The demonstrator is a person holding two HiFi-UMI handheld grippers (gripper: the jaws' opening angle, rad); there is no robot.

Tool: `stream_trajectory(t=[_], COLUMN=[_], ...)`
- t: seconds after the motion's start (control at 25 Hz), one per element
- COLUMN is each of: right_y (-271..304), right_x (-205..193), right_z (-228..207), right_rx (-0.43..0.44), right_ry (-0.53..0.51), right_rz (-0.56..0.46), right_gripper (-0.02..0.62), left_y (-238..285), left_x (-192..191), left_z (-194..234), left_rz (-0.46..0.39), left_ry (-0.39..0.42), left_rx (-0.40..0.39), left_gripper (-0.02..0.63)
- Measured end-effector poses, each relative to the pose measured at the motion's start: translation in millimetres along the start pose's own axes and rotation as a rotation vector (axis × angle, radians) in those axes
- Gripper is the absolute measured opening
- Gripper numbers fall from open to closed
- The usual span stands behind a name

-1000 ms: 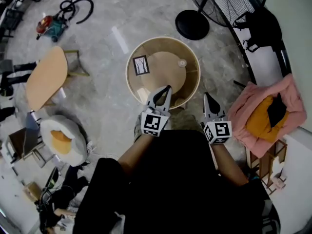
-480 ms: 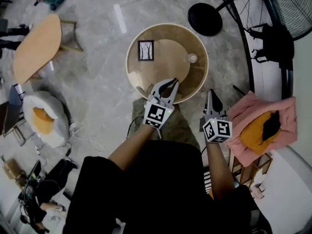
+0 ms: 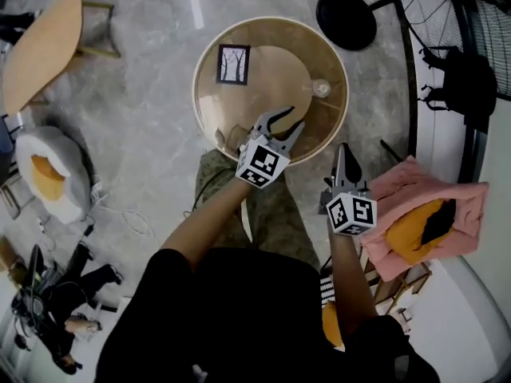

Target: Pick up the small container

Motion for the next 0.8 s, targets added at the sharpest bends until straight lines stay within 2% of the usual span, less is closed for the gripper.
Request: stream_trajectory(t=[0.12,0.2,0.28,0.52,0.6,0.8], right_y=[20.8,29.0,36.0,67.4,77.9,101.2], right_x=[-18.0,-30.2,-41.0,-78.5,-91.1,-114.7], right_z=[-9.4,-20.0,-29.2,-50.3,-59.1,-64.6], right_rx=[0.021,0.032,0.036,0.071,0.072,0.086], right_ry=[-0.005,-0.004,-0.007,-0.041,-0.032,-0.013], right_rz=[0.019,0.035,0.051,0.083,0.082,0.091], right_gripper=[0.017,0.017,0.017,0.017,0.017,0.017], left_y=[30.2,50.9,72.5,128.0,145.8,176.2], left_x=[-21.3,-36.1,-53.3,-98.3,-110.2,-133.9], left_z=[8.2,8.9,12.5,36.5,44.0,57.2], left_rz=[0.02,0.031,0.054,0.102,0.12,0.171], left_ry=[0.013,0.012,0.003,0.052,0.038,0.068], left_rx=[-0.018,-0.035,-0.054,-0.058,-0.054,-0.1], left_gripper=[0.194,0.293,0.323,0.354,0.36,0.365])
Point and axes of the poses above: the fingertips, and each gripper's own axes: y forward along the fingers, z to its left, x out of its top, the point moved 7 cm from there along -y, backward along the fingers, and after that the axes turned 10 degrees about -y, right-handed, at the moved point
